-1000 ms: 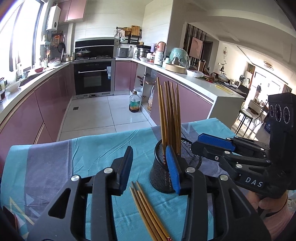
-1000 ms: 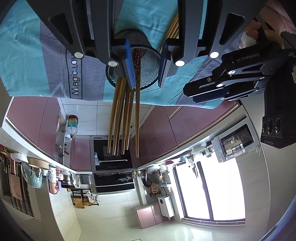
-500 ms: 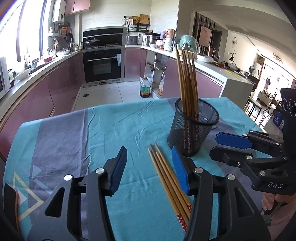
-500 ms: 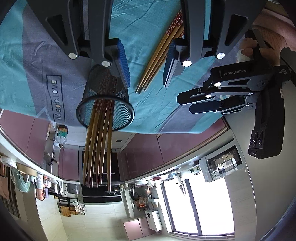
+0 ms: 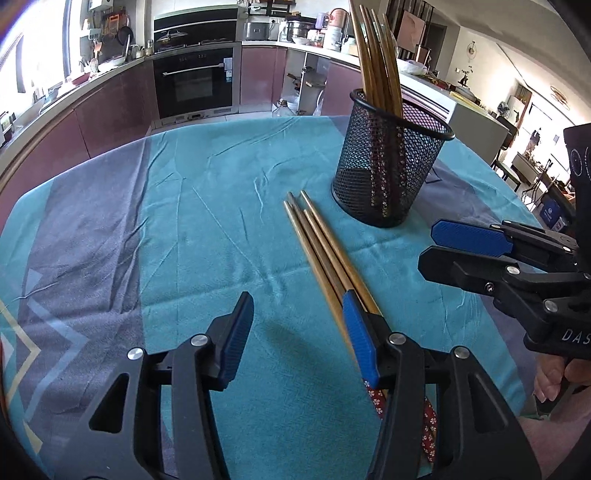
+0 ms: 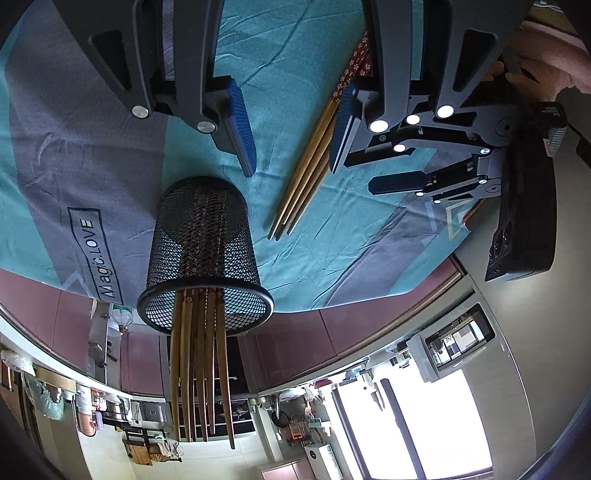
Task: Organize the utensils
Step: 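Lower both open tools over the remaining chopsticks on the tablecloth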
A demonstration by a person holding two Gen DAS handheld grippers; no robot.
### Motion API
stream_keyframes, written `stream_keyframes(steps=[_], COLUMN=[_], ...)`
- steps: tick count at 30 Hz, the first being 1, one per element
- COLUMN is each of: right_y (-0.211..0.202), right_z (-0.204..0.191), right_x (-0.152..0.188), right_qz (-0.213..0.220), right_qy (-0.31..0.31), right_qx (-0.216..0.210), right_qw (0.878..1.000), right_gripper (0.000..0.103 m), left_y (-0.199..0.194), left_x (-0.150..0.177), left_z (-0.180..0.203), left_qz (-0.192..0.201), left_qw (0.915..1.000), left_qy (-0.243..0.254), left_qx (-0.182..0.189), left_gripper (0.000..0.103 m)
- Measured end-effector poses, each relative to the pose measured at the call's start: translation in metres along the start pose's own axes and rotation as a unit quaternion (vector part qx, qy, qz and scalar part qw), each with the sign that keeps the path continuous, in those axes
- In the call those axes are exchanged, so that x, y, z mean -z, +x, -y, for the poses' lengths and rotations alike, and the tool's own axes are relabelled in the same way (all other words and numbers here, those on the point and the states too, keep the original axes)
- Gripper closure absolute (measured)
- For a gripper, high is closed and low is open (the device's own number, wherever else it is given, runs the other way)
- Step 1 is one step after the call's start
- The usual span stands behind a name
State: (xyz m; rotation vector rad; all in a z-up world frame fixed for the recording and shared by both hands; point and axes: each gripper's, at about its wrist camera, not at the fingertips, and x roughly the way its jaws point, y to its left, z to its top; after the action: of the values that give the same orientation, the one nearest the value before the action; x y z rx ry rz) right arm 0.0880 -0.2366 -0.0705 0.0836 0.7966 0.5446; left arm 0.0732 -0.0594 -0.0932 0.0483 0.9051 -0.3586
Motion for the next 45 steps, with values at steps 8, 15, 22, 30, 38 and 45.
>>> stream_keyframes(steps=[8, 15, 22, 30, 38, 45], right_y=[0.008, 0.019, 0.034, 0.045, 0.048, 0.056], right_z=[0.001, -0.005, -0.014, -0.02, -0.02, -0.023], right_x=[0.004, 0.006, 0.007, 0.011, 0.011, 0.006], right_qz=[-0.013, -0.025, -0.042, -0.056, -0.07, -0.07], right_qy=[0.003, -0.005, -0.016, -0.035, -0.048, -0.051], right_qx=[-0.005, -0.008, 0.001, 0.026, 0.043, 0.053], right_qw=[1.0, 1.0, 0.999, 0.997, 0.996, 0.995], right_gripper=[0.064, 0.064, 0.064, 0.074, 0.082, 0.082], left_y=[0.008, 0.008, 0.009, 0.008, 0.006, 0.009], left_x=[-0.001, 0.0, 0.0, 0.003, 0.007, 0.004], left_z=[0.008, 0.012, 0.012, 0.007, 0.004, 0.003], left_qz=[-0.008, -0.011, -0.01, -0.006, -0.006, -0.008], left_qw=[0.9999, 0.9996, 0.9996, 0.9998, 0.9998, 0.9998], left_qy=[0.007, 0.021, 0.023, 0.019, 0.019, 0.014], left_qx=[-0.003, -0.014, -0.016, -0.009, 0.004, 0.01], left_gripper=[0.052, 0.056, 0.063, 0.068, 0.073, 0.073])
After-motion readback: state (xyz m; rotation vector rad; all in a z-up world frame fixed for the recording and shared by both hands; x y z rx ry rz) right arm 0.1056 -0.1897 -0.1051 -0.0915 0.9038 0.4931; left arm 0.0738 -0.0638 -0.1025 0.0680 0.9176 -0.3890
